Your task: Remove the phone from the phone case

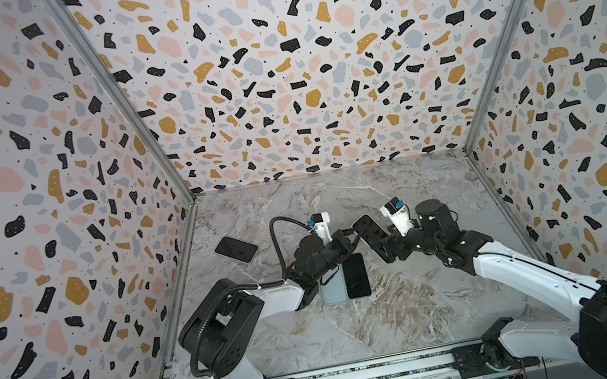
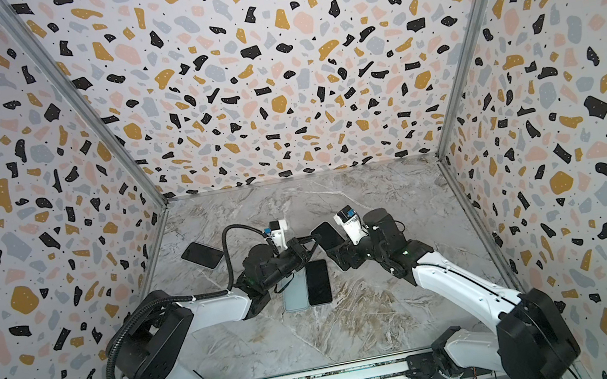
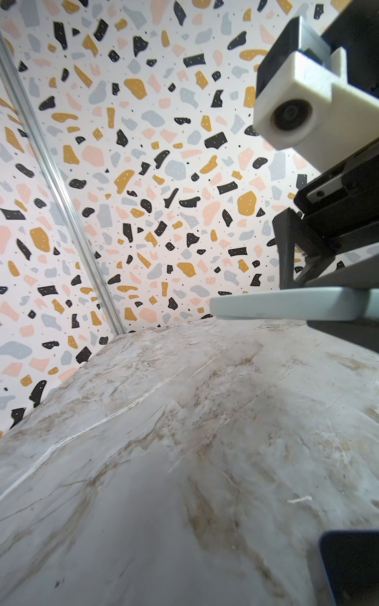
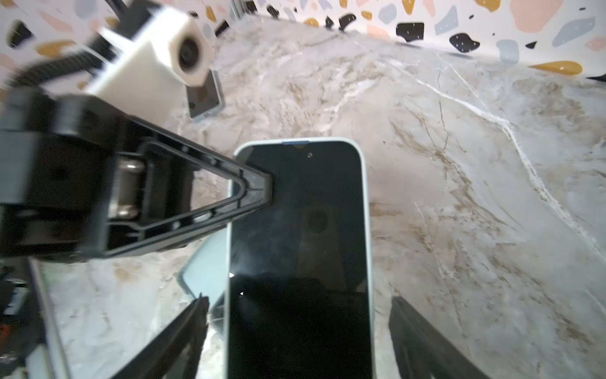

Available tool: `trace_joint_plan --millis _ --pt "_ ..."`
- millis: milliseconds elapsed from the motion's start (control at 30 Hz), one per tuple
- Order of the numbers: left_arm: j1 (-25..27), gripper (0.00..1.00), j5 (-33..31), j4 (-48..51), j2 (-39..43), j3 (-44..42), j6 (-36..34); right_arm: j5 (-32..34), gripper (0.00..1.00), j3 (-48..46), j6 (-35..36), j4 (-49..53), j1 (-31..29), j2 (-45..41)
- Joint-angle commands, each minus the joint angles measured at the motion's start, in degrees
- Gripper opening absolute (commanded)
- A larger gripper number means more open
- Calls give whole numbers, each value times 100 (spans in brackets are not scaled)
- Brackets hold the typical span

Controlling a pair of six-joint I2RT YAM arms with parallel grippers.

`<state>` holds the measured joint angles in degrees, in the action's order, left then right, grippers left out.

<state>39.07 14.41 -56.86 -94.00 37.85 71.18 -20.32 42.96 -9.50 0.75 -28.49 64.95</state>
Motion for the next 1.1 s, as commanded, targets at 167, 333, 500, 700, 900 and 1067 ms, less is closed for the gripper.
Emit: trace_joint_plan --millis 167,333,500,700,900,1067 --pt "-571 0 -458 -1982 1245 -322 326 -2014 92 -809 -2573 -2256 1313 -1491" --pt "-585 0 -694 -2259 1734 -321 402 -2583 91 -1194 -3532 -3717 1320 -1562" --pt "-552 0 -728 -2946 1787 -410 827 -2814 88 -1684 -4567 -5927 956 -1107" --pt "-333 0 -832 -2917 1858 -461 822 -2521 85 -1548 -4282 -6389 130 -761" --pt "-150 0 -916 -2992 1855 -484 854 -2334 76 -1457 -4266 -6556 -82 -505" --pt "-71 0 -950 -3203 1769 -533 908 -2348 66 -1440 -4428 -6869 -154 -293"
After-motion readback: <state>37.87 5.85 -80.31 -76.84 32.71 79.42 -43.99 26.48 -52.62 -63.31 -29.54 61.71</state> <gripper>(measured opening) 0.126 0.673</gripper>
